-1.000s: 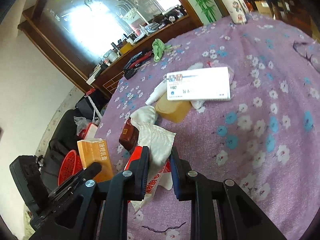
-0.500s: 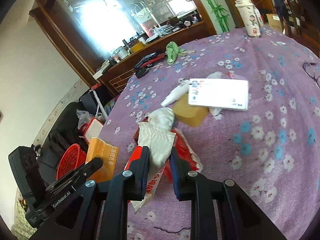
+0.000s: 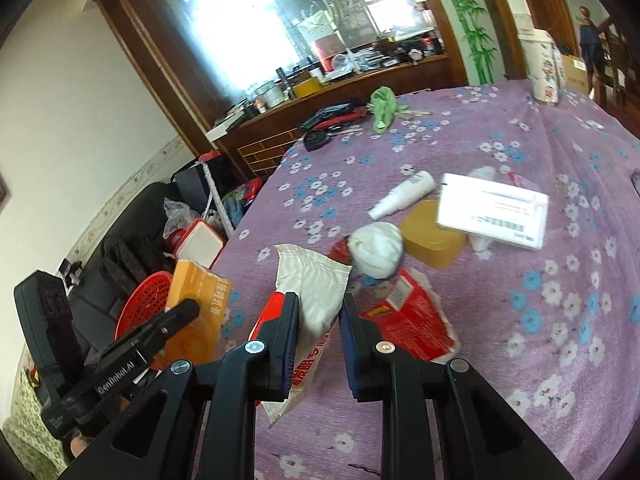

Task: Collect trash
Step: 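Carry the orange box and white wrapper in both tools over the red basket, then open both tools to drop the orange box and wrapper into the basket, then return to the table and grasp the red snack packet with the right tool, then grasp the brown snack packet with the left tool while the right tool holds the red packet, then carry the brown and red snack packets in both tools over the red basket, then open both tools to drop the snack packets into the basket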

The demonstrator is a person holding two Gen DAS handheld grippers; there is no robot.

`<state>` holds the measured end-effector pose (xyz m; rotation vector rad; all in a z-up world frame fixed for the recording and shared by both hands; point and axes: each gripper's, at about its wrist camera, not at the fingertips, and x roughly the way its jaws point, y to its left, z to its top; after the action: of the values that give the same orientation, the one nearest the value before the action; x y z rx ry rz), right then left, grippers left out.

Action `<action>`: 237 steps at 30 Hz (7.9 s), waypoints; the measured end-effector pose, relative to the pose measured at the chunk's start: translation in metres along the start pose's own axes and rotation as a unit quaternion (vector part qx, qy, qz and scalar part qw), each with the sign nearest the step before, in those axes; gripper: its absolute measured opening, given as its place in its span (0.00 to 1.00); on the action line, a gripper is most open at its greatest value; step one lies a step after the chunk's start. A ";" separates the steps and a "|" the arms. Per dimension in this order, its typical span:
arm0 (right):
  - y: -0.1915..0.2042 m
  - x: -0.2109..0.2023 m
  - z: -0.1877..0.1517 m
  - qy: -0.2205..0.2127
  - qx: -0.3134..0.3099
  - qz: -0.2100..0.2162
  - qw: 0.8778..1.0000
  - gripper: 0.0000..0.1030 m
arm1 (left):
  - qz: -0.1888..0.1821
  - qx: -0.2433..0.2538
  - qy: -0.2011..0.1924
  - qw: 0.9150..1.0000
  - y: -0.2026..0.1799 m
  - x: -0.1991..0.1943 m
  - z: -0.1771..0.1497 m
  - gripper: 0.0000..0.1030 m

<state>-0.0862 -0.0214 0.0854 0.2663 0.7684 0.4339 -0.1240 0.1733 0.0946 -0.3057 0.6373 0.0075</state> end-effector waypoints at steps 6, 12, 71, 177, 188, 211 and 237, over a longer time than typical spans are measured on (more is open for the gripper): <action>0.041 0.020 0.010 0.017 -0.039 0.021 0.999 0.21 | 0.029 -0.025 -0.030 0.999 0.034 -0.028 0.011 0.21; 0.093 0.044 0.020 0.026 -0.078 0.049 0.995 0.21 | 0.072 -0.057 -0.060 0.994 0.081 -0.058 0.020 0.21; -0.047 -0.004 -0.014 0.007 0.017 -0.051 0.999 0.45 | 0.048 0.030 0.034 0.998 0.003 0.012 -0.019 0.62; -0.034 0.012 -0.047 0.022 -0.058 -0.082 0.995 0.05 | 0.022 0.073 0.082 0.994 -0.049 0.058 -0.045 0.29; -0.017 0.019 -0.041 0.024 -0.076 -0.077 0.994 0.05 | 0.022 0.059 0.072 0.995 -0.038 0.049 -0.039 0.29; 0.062 0.062 -0.026 0.048 -0.134 -0.037 0.989 0.05 | 0.047 -0.010 0.029 0.998 0.037 0.009 -0.021 0.29; 0.253 0.193 -0.013 0.113 -0.200 0.068 0.971 0.10 | 0.194 -0.138 -0.011 0.971 0.229 -0.064 -0.002 0.34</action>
<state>-0.0435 0.2926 0.0563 -0.1125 0.8673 0.7454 -0.1996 0.3969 0.0670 -0.4452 0.6666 0.4768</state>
